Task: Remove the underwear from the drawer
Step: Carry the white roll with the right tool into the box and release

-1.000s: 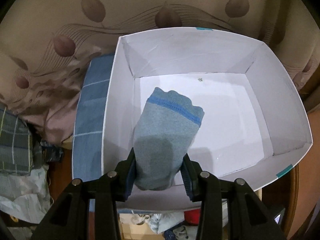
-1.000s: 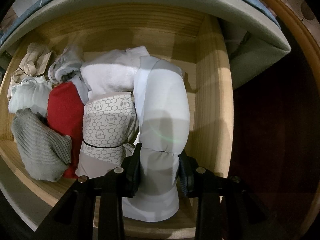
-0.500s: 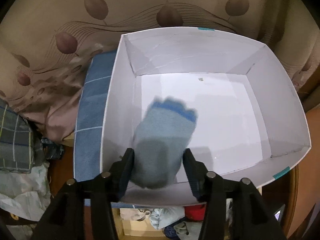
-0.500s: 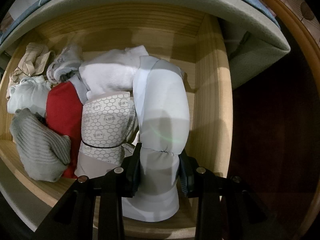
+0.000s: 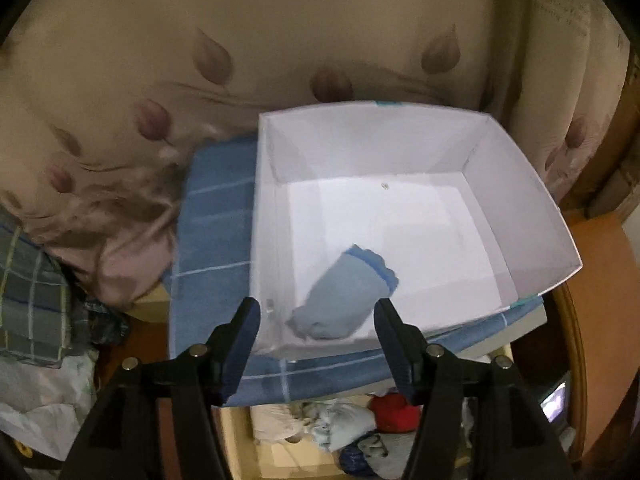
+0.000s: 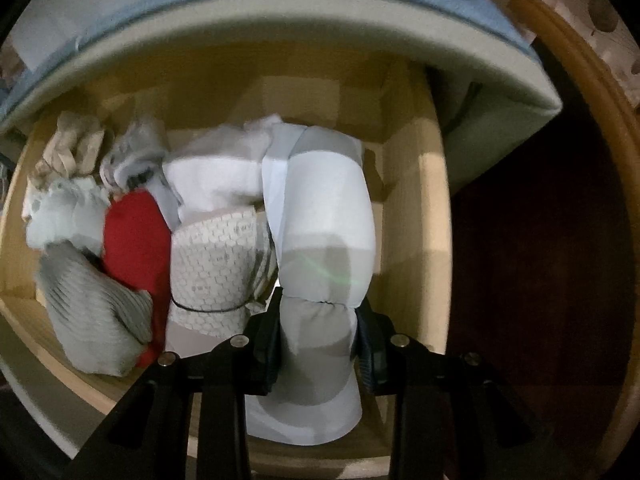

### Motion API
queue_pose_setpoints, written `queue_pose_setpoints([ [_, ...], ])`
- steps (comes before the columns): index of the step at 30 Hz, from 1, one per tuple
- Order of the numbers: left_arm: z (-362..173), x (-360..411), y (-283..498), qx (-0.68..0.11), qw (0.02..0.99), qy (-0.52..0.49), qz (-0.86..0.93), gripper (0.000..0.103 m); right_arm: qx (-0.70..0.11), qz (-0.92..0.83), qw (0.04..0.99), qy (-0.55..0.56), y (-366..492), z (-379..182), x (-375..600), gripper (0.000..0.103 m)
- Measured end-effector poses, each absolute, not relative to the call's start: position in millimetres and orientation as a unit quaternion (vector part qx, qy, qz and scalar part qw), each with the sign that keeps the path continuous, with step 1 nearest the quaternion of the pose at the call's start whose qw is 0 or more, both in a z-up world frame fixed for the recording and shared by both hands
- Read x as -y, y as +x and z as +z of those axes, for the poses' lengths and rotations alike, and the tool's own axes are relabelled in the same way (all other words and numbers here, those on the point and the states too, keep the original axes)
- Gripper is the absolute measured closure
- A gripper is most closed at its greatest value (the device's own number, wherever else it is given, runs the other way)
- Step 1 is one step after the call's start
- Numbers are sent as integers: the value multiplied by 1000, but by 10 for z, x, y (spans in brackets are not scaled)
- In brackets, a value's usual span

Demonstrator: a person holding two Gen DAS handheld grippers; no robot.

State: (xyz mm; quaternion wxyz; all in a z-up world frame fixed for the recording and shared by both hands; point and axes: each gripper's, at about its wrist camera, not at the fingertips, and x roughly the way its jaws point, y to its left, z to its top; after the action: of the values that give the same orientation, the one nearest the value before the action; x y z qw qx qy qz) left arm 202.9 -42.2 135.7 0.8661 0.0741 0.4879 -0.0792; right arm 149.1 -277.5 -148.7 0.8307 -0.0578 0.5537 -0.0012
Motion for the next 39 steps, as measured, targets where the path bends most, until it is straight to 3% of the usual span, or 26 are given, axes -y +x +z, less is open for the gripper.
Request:
queue_pose_setpoints([
  [8, 1460, 117, 1489, -444, 891, 66, -69, 42, -505, 18, 863, -28, 1432, -886, 2852, 75],
  [24, 283, -416, 905, -534, 845, -10, 5, 42, -550, 72, 832, 5, 945, -487, 2938, 76],
  [33, -38, -473, 795, -543, 839, -7, 30, 42, -461, 119, 879, 10, 740, 570, 2880, 76],
  [39, -124, -637, 820, -550, 835, -17, 22, 42, -400, 96, 911, 0, 1150, 1106, 2730, 76],
])
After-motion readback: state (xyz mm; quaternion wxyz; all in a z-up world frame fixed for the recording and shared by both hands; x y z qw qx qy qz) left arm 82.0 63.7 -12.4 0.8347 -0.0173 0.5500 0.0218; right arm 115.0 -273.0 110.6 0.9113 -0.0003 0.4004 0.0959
